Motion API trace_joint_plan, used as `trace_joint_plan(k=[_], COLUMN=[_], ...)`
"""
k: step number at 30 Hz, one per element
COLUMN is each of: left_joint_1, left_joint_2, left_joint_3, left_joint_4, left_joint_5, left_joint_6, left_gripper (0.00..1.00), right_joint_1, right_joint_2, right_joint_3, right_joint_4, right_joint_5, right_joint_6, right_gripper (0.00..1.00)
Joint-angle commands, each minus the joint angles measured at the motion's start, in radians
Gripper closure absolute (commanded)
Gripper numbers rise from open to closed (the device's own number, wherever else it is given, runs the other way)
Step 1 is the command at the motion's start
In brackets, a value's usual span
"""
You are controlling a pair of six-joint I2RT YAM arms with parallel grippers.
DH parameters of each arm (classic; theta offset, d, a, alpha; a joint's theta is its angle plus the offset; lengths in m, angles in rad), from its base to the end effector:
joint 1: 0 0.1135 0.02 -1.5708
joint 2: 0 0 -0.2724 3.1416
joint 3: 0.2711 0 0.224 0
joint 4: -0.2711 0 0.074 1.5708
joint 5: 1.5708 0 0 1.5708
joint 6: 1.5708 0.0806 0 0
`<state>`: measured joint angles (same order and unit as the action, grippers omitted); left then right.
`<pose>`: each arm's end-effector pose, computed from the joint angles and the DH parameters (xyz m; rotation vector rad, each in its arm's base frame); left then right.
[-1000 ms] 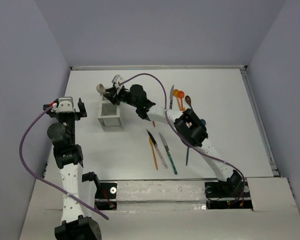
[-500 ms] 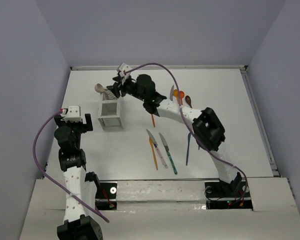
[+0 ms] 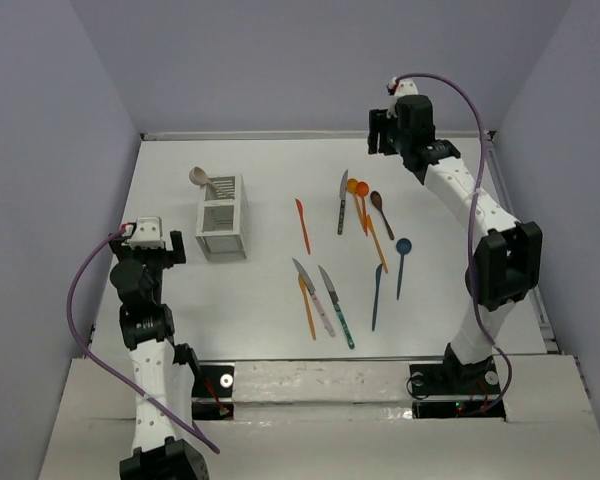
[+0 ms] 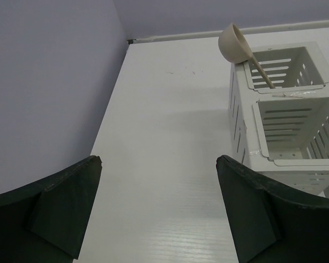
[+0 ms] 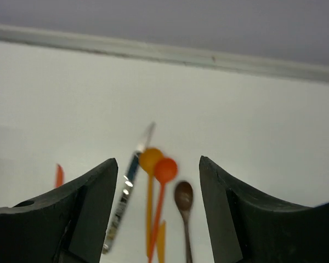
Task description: Sort the eating utensils into containers
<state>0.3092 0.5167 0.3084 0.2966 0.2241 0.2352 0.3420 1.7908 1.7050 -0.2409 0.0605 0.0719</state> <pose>0.1566 0.0312 0.2756 0.1270 1.4853 0.2742 0.4217 0.1449 0.3710 -0.2153 1.8909 0.2240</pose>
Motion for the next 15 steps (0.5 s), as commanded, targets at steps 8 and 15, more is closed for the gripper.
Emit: trace_joint_plan(k=[8, 15], left_joint_1=[0.005, 0.005], left_joint_2=[0.003, 0.060], left_joint_3=[0.005, -0.022], left_joint_4=[0.113, 0.219], left_joint_5=[-0.334, -0.584], left_joint_6=[0.035, 0.041], left_gripper=[0.01, 0.01], right_joint_1=[-0.038, -0.047], right_joint_2=[0.217, 0.305], right_joint_3=[0.063, 0.075], right_joint_4=[-0.391, -0.468], right_joint_5=[0.076, 0.079], right_joint_6=[-0.027, -0.035], right_gripper=[0.37, 0.41])
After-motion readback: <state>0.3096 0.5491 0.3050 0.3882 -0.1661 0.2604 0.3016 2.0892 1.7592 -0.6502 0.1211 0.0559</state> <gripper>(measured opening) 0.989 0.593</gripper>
